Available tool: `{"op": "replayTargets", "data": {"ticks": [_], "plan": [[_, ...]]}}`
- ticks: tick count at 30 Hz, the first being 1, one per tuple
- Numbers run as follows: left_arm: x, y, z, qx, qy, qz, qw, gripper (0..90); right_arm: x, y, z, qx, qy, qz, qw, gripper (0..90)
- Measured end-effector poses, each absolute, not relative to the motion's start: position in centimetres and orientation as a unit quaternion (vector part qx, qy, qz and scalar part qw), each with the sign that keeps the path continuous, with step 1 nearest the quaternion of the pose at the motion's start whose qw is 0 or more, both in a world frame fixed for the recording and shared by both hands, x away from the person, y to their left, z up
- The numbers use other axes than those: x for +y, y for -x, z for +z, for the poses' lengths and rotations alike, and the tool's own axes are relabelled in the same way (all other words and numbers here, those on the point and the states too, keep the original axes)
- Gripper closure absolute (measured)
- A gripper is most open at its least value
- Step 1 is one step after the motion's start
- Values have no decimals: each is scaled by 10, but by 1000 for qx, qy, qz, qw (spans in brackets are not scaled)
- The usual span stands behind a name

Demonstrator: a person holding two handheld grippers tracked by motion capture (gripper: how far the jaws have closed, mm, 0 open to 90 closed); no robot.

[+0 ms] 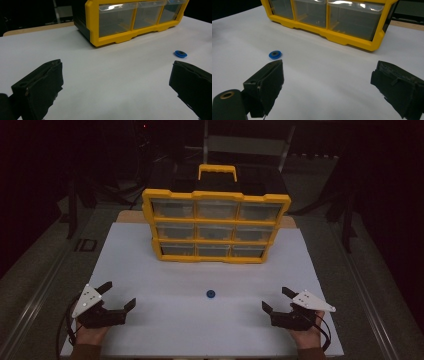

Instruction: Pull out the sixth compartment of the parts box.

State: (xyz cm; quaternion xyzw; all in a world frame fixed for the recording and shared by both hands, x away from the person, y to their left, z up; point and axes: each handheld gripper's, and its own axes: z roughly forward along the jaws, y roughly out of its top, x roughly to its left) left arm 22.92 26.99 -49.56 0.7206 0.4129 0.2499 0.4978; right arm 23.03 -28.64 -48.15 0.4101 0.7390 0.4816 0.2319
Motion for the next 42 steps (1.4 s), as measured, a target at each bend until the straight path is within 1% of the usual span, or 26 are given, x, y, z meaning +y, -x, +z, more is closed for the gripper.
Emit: {"op": "replayTargets", "data": {"ticks": [20, 42], "plan": [[268, -229, -498, 413, -726, 247, 492, 0, -264, -247, -461, 751, -390, 480, 232, 90], [268, -230, -499, 414, -726, 248, 490, 0, -246, -269, -452, 754, -383, 480, 234, 90]]}}
